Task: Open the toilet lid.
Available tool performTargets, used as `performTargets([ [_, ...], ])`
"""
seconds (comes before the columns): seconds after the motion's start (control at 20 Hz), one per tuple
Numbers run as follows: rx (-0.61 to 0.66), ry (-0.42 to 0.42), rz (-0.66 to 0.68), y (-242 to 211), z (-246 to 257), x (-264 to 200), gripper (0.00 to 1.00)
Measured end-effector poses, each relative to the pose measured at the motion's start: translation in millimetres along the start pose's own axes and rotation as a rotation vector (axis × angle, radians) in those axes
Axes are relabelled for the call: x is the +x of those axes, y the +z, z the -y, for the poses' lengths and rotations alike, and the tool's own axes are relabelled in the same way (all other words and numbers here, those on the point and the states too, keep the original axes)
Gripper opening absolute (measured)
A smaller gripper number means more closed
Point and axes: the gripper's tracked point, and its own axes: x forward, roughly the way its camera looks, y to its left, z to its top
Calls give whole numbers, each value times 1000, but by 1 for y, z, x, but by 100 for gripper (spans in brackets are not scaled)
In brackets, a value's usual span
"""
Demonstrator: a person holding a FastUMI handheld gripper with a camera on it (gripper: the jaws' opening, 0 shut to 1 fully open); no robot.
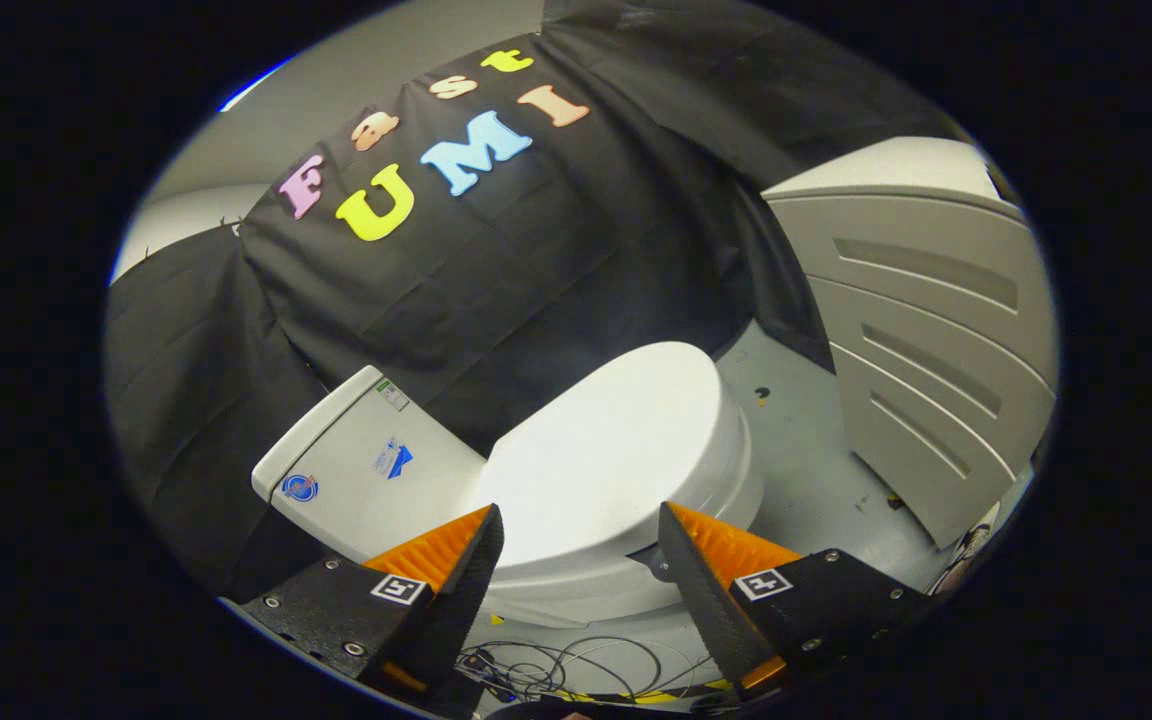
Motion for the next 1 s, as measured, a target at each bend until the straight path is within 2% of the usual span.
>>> performTargets([
  [0.15, 26, -106, -13, -10, 40, 5, 96],
  [0.35, 122, -114, -16, -22, 56, 15, 96],
  [0.6, 372, -130, -9, -46, 72, 32, 94],
  [0.7, 457, -131, -9, -59, 78, 36, 93],
  [0.85, 586, -62, -45, -79, 70, 49, 90],
  [1.0, 570, -46, -51, -83, 67, 65, 82],
])
